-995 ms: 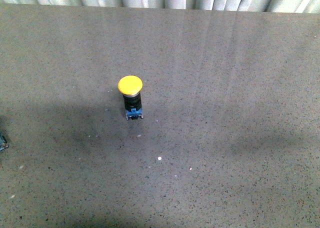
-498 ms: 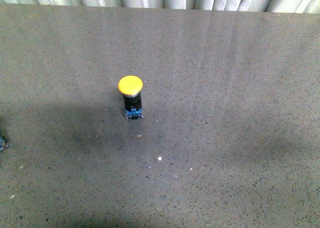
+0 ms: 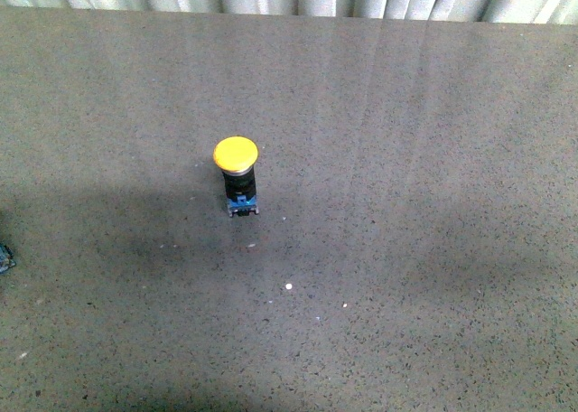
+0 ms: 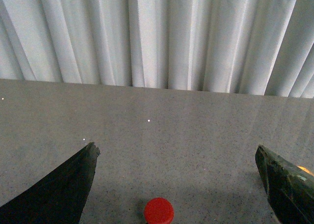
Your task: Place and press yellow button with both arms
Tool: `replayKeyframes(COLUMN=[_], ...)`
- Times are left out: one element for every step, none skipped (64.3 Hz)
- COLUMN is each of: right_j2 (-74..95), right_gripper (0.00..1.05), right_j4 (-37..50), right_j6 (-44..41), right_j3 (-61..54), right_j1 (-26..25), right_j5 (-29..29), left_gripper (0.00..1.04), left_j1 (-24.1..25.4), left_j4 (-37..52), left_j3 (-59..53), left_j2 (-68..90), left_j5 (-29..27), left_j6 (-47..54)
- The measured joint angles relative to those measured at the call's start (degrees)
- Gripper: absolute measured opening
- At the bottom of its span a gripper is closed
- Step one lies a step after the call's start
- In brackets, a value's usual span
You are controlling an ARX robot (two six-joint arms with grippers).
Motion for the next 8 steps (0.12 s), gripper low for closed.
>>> replayKeyframes(right_j2=[0.0,0.0,0.0,0.0,0.0,0.0,0.0,0.0], right_gripper=[0.96,0.96,0.96,0.96,0.96,0.96,0.96,0.96], right_j4=[0.0,0.0,0.0,0.0,0.0,0.0,0.0,0.0], right_j6=[0.0,0.0,0.0,0.0,0.0,0.0,0.0,0.0], right_j3=[0.0,0.0,0.0,0.0,0.0,0.0,0.0,0.0], right_j1=[0.0,0.0,0.0,0.0,0.0,0.0,0.0,0.0], right_j5=[0.0,0.0,0.0,0.0,0.0,0.0,0.0,0.0], left_gripper=[0.96,0.96,0.96,0.96,0.96,0.96,0.96,0.96], left_j1=[0.0,0.0,0.0,0.0,0.0,0.0,0.0,0.0], left_j4=[0.0,0.0,0.0,0.0,0.0,0.0,0.0,0.0], left_j3=[0.0,0.0,0.0,0.0,0.0,0.0,0.0,0.0], left_j2=[0.0,0.0,0.0,0.0,0.0,0.0,0.0,0.0], left_j5=[0.0,0.0,0.0,0.0,0.0,0.0,0.0,0.0], left_j6=[0.0,0.0,0.0,0.0,0.0,0.0,0.0,0.0])
